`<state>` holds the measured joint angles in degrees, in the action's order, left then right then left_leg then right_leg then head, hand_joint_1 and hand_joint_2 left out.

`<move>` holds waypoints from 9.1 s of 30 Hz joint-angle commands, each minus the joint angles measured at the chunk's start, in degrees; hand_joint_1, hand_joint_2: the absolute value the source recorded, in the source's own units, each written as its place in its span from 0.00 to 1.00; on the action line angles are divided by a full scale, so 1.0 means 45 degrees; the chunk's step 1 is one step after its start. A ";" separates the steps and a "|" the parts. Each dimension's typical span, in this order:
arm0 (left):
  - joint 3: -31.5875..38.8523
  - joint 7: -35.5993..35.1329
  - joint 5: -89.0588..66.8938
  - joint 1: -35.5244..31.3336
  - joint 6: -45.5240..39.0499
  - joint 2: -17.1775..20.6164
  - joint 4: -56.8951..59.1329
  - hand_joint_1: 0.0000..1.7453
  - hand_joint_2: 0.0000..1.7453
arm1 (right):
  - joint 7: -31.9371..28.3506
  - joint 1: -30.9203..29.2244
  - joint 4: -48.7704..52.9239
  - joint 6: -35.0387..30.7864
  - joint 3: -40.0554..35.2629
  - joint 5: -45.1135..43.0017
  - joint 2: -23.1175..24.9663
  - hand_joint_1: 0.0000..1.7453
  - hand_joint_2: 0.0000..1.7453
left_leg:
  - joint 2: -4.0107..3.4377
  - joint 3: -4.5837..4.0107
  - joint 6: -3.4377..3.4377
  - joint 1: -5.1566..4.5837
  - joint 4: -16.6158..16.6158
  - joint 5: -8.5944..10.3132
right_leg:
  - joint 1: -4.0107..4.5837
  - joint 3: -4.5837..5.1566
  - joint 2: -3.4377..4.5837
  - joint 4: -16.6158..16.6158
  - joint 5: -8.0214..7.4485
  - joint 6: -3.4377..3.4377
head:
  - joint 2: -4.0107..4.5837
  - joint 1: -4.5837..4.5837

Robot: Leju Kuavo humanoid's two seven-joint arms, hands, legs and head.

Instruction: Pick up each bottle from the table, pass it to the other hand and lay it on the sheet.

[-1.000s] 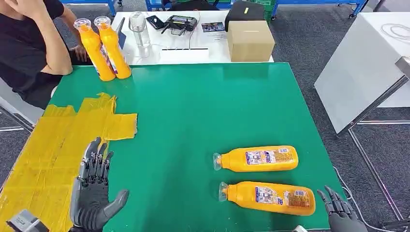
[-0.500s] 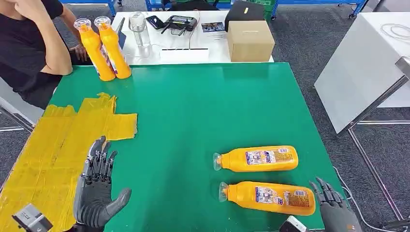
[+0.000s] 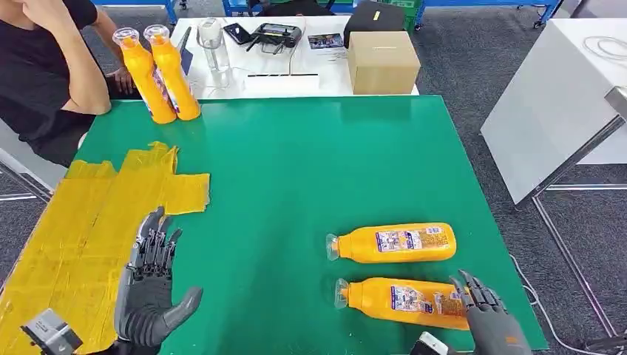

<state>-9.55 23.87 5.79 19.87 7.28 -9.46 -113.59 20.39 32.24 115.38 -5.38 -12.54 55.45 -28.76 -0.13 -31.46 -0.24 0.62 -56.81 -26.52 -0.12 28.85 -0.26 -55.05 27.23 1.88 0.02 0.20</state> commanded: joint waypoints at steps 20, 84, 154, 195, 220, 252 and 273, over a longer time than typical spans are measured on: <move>-0.0340 -0.0176 0.0255 -0.0509 0.0076 0.0380 0.0879 0.00 1.00 | 0.0166 -0.1998 -0.2336 -0.0012 -0.1524 -0.1038 -0.0821 0.00 1.00 | 0.0010 0.0032 -0.0004 0.0000 0.0024 0.0004 | 0.0001 -0.0086 -0.0004 0.0033 -0.0009 -0.0001 | 0.0000 0.0005; -0.0099 -0.0803 0.2169 -0.0137 -0.1369 0.0404 0.0870 0.00 1.00 | -0.3585 -0.3326 -0.2905 -0.2701 -0.2984 -0.5564 0.1498 1.00 1.00 | -0.0092 0.0197 0.0002 0.0029 0.0026 -0.0018 | 0.0029 -0.0111 0.0072 0.0034 -0.0017 -0.0014 | 0.0000 -0.0010; -0.2401 -0.1152 0.3685 -0.1552 -0.0651 0.1385 0.2093 0.00 1.00 | -0.5332 -1.1192 -0.9170 0.0406 -0.7002 -0.7031 0.6880 1.00 1.00 | -0.0063 0.0021 -0.0013 -0.0004 0.0015 0.0020 | 0.0004 -0.0079 0.0049 -0.0004 -0.0026 0.0011 | 0.0000 -0.0005; -0.0985 -0.1059 0.3224 -0.0844 -0.1204 0.0507 0.1887 1.00 1.00 | -0.4650 -1.0540 -0.8578 0.0535 -1.0064 -0.4998 0.6184 1.00 1.00 | -0.0034 -0.0002 -0.0015 0.0000 0.0007 0.0019 | 0.0004 -0.0059 0.0016 -0.0005 -0.0017 0.0014 | 0.0000 -0.0005; -0.1500 -0.0734 0.2733 -0.1019 -0.3225 0.1148 0.1264 1.00 1.00 | -0.5531 -0.8766 -0.5830 -0.1522 -0.5793 -0.6870 0.5064 0.00 1.00 | -0.0021 -0.0022 -0.0016 -0.0004 -0.0004 0.0022 | -0.0001 -0.0043 0.0005 -0.0014 -0.0017 0.0015 | 0.0000 0.0000; -0.1141 -0.4276 -2.0419 -0.2761 -0.9635 0.2692 0.4066 1.00 1.00 | -0.8100 -0.5514 -0.1137 -0.1261 -0.3028 -0.7211 0.4360 0.00 1.00 | -0.0029 0.0017 -0.0013 -0.0001 0.0013 0.0019 | 0.0001 -0.0071 0.0018 0.0006 -0.0020 0.0007 | 0.0000 -0.0005; -0.0490 -0.6906 -2.1287 -0.4974 -0.6797 0.4828 1.1156 1.00 1.00 | -0.7929 -0.6237 -0.1572 -0.0633 -0.3018 -0.7242 0.4470 0.00 1.00 | -0.0058 0.0018 -0.0002 -0.0001 0.0015 0.0028 | -0.0010 -0.0077 0.0046 -0.0015 -0.0028 0.0007 | 0.0000 -0.0005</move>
<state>-14.05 -7.37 -89.83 0.17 -24.02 11.63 -73.61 -15.65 6.41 110.90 -8.50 -26.40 22.88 -8.57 -0.33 -31.46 -0.26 0.62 -56.83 -26.43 -0.16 28.56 -0.14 -55.17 27.14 1.94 0.02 0.17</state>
